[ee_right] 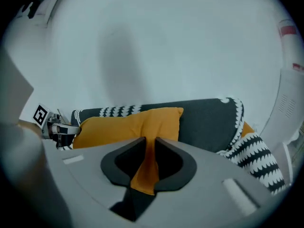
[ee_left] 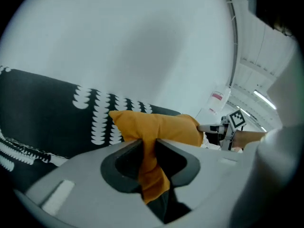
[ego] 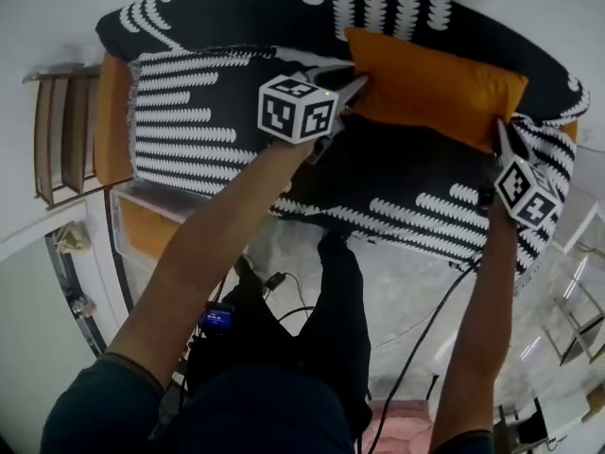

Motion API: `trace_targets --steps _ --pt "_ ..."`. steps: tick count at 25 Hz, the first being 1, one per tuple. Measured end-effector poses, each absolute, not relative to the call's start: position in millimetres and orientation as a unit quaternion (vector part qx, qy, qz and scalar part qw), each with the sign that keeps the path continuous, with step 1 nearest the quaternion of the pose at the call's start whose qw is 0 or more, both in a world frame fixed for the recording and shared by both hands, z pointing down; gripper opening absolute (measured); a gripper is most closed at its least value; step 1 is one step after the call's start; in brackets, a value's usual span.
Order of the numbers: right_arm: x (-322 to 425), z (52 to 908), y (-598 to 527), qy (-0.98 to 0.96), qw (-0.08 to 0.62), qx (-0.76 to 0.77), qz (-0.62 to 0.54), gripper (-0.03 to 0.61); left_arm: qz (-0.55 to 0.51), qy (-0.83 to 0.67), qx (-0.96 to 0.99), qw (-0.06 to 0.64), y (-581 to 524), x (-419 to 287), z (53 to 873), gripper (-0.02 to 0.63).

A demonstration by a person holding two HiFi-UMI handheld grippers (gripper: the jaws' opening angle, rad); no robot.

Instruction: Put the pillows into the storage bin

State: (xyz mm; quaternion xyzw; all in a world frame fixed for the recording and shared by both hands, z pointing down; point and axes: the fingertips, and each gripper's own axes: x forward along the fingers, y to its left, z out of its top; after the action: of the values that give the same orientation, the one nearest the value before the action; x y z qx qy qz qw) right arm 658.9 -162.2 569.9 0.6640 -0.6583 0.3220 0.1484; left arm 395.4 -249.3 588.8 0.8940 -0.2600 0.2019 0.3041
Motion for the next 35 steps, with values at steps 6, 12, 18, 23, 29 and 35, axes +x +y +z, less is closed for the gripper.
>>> trace_targets --steps 6,12,18,23,29,35 --pt "543.7 504.7 -223.3 -0.721 0.160 0.613 0.280 0.069 0.161 -0.327 0.883 0.294 -269.7 268.4 527.0 0.081" --pt "410.0 451.2 -262.3 -0.775 0.161 0.561 0.242 0.063 0.122 -0.400 0.863 0.283 -264.2 130.1 476.8 0.080" --pt "281.4 408.2 -279.0 -0.822 0.169 0.502 0.209 0.054 0.076 -0.474 0.833 0.277 -234.8 4.1 439.2 0.077" --pt "180.0 380.7 -275.2 -0.850 0.181 0.458 0.186 0.043 0.041 -0.526 0.808 0.261 -200.6 -91.9 410.1 0.071" --pt "33.8 361.0 -243.2 -0.876 0.188 0.413 0.163 0.037 0.005 -0.576 0.778 0.251 -132.0 -226.7 393.9 0.069" --pt "-124.1 318.9 -211.1 -0.910 0.194 0.348 0.112 0.032 -0.056 -0.639 0.727 0.245 -49.5 -355.1 373.4 0.069"
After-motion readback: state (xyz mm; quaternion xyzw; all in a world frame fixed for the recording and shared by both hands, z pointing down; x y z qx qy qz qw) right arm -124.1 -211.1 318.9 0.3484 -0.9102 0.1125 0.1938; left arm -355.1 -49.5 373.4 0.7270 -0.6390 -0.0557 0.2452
